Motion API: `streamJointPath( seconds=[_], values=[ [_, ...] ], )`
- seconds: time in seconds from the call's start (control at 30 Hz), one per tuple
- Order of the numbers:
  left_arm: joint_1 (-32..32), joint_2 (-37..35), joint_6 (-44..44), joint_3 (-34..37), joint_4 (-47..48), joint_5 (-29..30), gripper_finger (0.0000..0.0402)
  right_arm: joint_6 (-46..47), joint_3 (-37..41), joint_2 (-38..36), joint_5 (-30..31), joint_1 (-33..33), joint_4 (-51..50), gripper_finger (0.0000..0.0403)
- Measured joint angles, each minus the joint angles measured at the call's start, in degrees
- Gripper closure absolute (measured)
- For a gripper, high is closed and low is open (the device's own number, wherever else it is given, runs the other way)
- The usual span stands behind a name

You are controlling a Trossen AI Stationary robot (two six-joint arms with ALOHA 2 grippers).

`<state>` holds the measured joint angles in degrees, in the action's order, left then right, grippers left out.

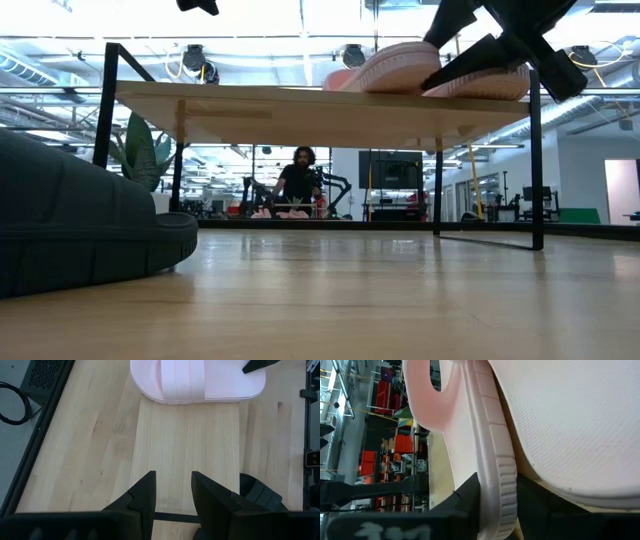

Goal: Pick and place slides into the shelf
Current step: Put the pink slipper on the shelf

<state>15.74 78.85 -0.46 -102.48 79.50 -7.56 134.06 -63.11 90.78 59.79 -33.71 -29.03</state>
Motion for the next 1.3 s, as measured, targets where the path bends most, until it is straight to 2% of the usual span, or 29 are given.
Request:
streamJointPath(
  seconds=[0.7, 0.97, 1.3],
  values=[
    [0.0, 0.0, -0.8, 0.0, 0.0, 0.0, 0.0279, -3.2, 0.0, 0.0, -0.3, 0.0, 1.8, 0.0300],
    [0.0, 0.0, -0.9, 0.0, 0.0, 0.0, 0.0279, -2.9, 0.0, 0.0, -5.7, 0.0, 1.8, 0.0300],
    [0.0, 0.0, -0.9, 0.0, 0.0, 0.0, 0.0279, -3.0, 0.0, 0.0, -5.9, 0.0, 1.9, 0.0300]
  ],
)
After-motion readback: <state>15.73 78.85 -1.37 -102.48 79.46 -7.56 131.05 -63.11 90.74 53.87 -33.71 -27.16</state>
